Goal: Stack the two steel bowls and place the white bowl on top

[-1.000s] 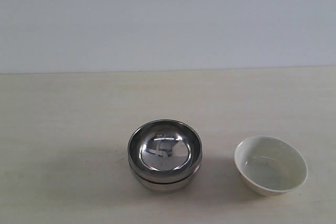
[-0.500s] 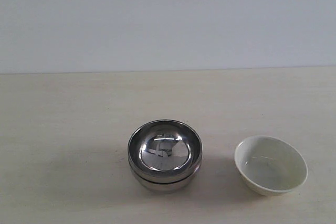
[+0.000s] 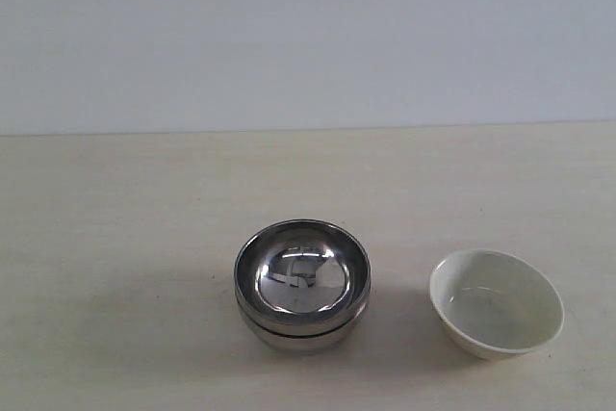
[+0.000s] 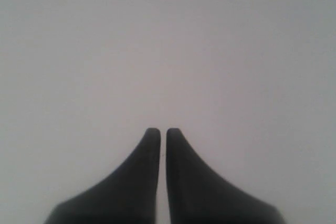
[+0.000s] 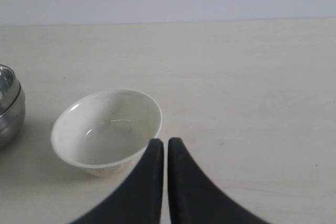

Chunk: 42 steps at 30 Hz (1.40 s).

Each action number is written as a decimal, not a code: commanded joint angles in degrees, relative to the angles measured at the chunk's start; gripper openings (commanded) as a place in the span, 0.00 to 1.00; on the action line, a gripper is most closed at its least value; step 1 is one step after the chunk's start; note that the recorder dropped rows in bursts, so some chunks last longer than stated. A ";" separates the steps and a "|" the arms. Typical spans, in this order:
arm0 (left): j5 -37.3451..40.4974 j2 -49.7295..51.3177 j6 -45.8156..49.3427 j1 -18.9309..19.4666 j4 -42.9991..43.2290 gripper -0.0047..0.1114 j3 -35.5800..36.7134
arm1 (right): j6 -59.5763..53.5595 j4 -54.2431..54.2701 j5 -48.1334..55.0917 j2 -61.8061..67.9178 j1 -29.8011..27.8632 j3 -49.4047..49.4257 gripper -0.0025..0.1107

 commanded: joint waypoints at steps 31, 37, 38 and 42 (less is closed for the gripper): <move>-0.22 -0.37 -0.10 0.66 93.28 0.07 14.58 | 0.06 -0.32 -0.42 -0.28 0.05 -0.09 0.02; -0.35 -0.37 -0.10 0.66 95.78 0.07 17.49 | 0.06 -0.32 -0.42 -0.28 0.05 -0.09 0.02; -0.35 -0.37 -0.10 0.66 95.78 0.07 18.37 | 0.06 -0.32 -0.42 -0.28 0.05 -0.09 0.02; -0.35 -0.37 -0.10 0.66 95.78 0.07 19.97 | 0.06 -0.32 -0.42 -0.28 0.05 -0.09 0.02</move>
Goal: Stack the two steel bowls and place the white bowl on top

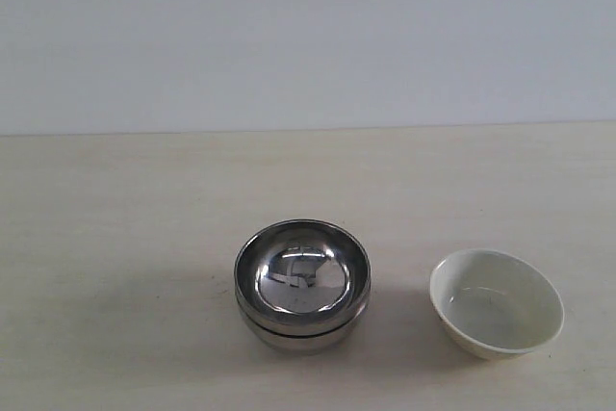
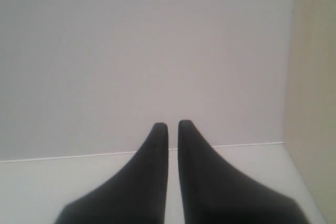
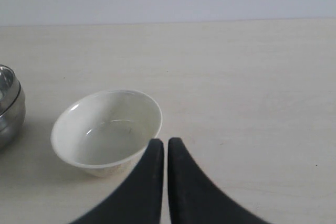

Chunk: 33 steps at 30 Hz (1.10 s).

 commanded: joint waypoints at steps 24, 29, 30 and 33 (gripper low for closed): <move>13.94 -0.13 -0.10 0.17 4.33 0.07 1.98 | 0.06 -0.32 -0.31 -0.28 0.05 -0.09 0.02; 13.95 -0.13 -0.10 0.17 4.33 0.07 1.98 | 0.06 -0.32 -0.31 -0.28 0.05 -0.09 0.02; 13.95 -0.13 -0.10 0.17 4.33 0.07 1.98 | 0.06 -0.32 -0.31 -0.28 0.05 -0.09 0.02; 13.72 -0.13 -0.10 0.17 4.33 0.07 1.98 | 0.06 -0.32 -0.31 -0.28 0.05 -0.09 0.02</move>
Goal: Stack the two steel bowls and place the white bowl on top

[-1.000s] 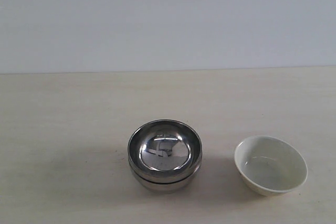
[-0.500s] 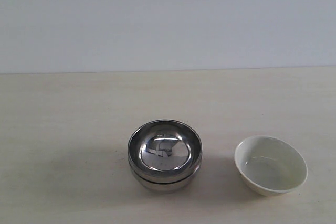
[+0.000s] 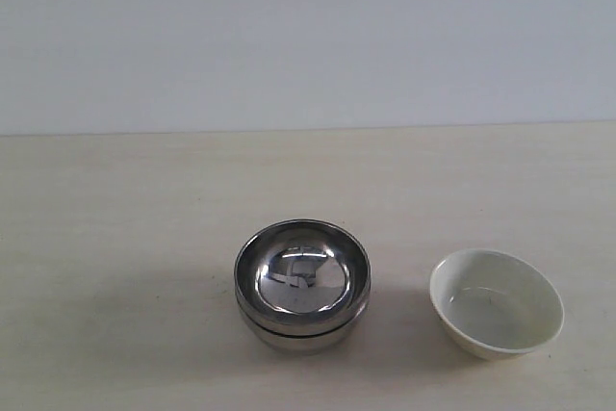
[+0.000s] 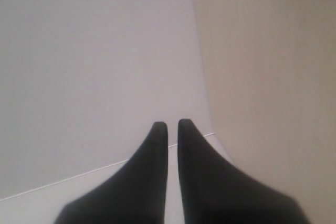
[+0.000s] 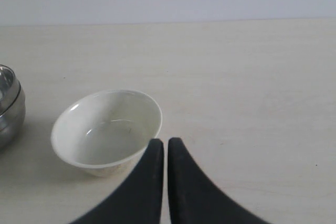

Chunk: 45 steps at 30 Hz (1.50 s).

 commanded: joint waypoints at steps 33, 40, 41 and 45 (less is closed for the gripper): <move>0.98 -0.13 -89.72 0.17 -5.47 0.07 0.22 | 0.06 -0.32 -0.31 -0.28 0.05 -0.09 0.02; 1.10 -0.13 -89.72 0.17 -5.47 0.07 0.22 | 0.06 -0.32 -0.31 -0.28 0.05 -0.09 0.02; 1.10 -0.13 -89.72 0.17 -5.47 0.07 0.22 | 0.06 -0.32 -0.31 -0.28 0.05 -0.09 0.02; 1.10 -0.13 -89.72 0.17 -5.47 0.07 0.22 | 0.06 -0.32 -0.31 -0.28 0.05 -0.09 0.02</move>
